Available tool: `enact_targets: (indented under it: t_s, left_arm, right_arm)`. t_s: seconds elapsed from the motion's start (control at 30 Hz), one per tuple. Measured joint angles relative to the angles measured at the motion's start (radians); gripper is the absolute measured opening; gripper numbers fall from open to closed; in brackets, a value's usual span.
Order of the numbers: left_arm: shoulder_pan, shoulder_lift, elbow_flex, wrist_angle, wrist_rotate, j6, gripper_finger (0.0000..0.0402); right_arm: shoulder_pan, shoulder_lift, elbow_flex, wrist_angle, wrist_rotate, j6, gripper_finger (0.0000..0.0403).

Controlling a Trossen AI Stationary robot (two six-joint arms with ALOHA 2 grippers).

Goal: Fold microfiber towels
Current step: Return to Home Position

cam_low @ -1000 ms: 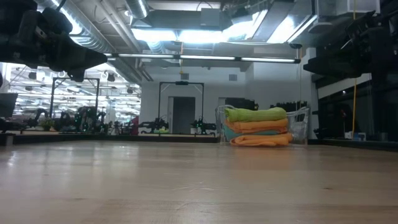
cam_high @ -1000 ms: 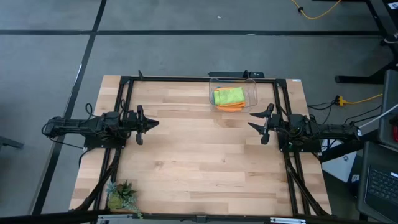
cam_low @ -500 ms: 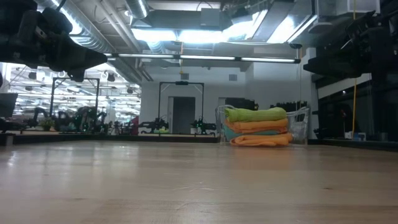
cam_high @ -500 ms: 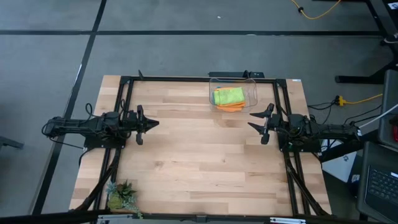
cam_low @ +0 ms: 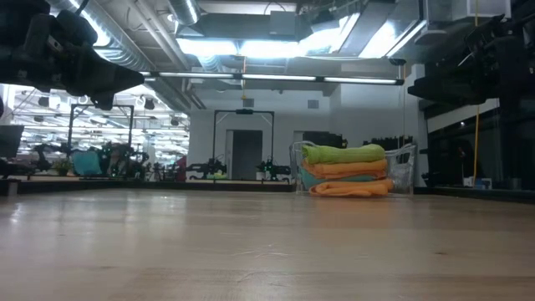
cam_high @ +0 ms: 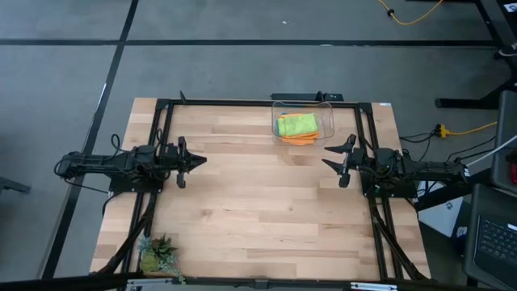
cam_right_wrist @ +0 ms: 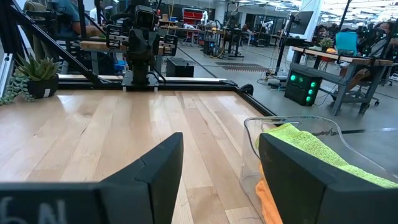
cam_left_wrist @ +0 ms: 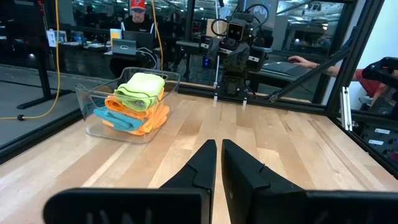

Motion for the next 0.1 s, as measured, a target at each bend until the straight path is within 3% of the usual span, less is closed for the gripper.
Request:
enact_targets:
  t_s: [0.1]
  left_arm:
    - [0.0, 0.0, 0.0, 0.0, 0.0, 0.0, 0.0018]
  right_arm:
    - [0.0, 0.0, 0.0, 0.0, 0.0, 0.0, 0.0212]
